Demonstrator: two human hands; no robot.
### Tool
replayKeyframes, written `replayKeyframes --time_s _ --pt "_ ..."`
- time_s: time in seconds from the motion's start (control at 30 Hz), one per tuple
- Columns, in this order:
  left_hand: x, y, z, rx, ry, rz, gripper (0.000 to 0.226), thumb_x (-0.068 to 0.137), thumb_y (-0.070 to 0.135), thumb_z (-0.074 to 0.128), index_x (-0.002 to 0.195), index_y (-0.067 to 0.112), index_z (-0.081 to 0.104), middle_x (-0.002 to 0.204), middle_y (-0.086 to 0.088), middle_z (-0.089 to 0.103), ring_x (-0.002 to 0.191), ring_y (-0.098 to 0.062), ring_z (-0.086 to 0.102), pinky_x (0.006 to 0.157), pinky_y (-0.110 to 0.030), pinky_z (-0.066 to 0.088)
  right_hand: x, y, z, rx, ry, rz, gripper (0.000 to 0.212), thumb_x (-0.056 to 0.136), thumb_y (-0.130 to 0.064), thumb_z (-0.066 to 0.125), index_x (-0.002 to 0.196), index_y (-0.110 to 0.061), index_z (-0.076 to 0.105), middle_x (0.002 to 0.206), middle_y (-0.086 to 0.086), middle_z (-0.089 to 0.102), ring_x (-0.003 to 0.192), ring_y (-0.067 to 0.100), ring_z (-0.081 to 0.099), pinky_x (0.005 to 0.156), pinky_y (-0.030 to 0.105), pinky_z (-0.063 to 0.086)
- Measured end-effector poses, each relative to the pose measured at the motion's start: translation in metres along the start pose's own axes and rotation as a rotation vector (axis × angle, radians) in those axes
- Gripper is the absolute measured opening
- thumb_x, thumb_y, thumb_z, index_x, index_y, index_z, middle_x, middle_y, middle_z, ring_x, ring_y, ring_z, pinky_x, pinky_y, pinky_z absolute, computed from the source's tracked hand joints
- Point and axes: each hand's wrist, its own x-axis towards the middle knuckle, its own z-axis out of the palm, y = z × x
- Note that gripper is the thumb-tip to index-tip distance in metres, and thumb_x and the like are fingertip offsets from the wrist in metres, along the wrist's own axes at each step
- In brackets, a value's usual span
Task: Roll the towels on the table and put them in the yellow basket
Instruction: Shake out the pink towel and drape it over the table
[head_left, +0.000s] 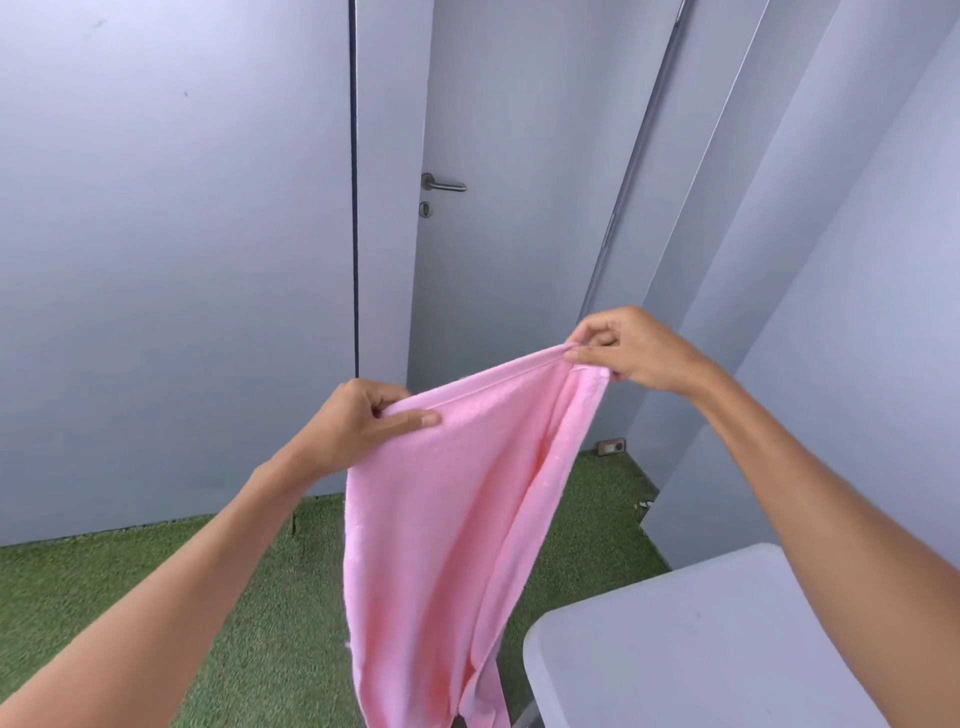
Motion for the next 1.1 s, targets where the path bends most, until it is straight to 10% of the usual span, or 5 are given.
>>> replayKeyframes --time_s 0.3,0.53,0.73,0.83,1.1 --pt "0.017 0.031 0.014 0.175 -0.023 0.196 0.054 0.076 0.067 0.061 0.065 0.014 0.062 0.056 -0.008 0.044 0.055 -0.013 0.033 0.052 -0.033 0.034 -0.008 -0.029 0.071 -0.026 -0.264 0.012 0.044 0.085 -0.019 0.072 0.126 -0.026 0.058 0.048 -0.01 0.05 0.045 0.006 0.038 0.048 0.019 0.033" --pt "0.009 0.008 0.018 0.276 -0.079 0.191 0.05 0.084 0.054 0.063 0.063 0.01 0.054 0.055 -0.01 0.045 0.052 -0.013 0.032 0.051 -0.03 0.032 -0.024 -0.029 0.074 -0.027 -0.234 0.093 0.013 0.087 -0.015 0.07 0.093 -0.005 0.066 0.058 -0.002 0.055 0.043 0.004 0.05 0.04 0.014 0.037" --pt "-0.008 -0.02 0.081 0.301 -0.162 0.046 0.043 0.092 0.038 0.058 0.062 0.008 0.048 0.058 -0.006 0.048 0.059 -0.024 0.039 0.058 -0.039 0.041 -0.047 0.035 0.107 -0.389 -0.291 0.237 0.038 0.084 -0.011 0.069 0.121 -0.016 0.062 0.066 -0.004 0.058 0.061 0.013 0.059 0.063 0.033 0.048" --pt "-0.019 -0.027 0.125 0.256 -0.161 -0.038 0.048 0.092 0.028 0.057 0.054 0.015 0.031 0.052 0.002 0.033 0.057 -0.023 0.028 0.058 -0.033 0.028 -0.073 0.091 0.116 -0.676 -0.319 0.42 0.024 0.077 0.001 0.063 0.067 -0.014 0.047 0.068 0.002 0.043 0.071 0.026 0.051 0.056 0.036 0.039" --pt "-0.032 -0.069 0.215 0.203 -0.123 -0.253 0.04 0.093 0.017 0.053 0.057 0.008 0.039 0.056 -0.006 0.044 0.056 -0.025 0.033 0.053 -0.032 0.03 -0.127 0.226 0.107 -0.358 -0.034 0.858 0.027 0.075 0.004 0.068 0.06 -0.011 0.051 0.055 0.003 0.056 0.074 0.03 0.069 0.056 0.031 0.053"
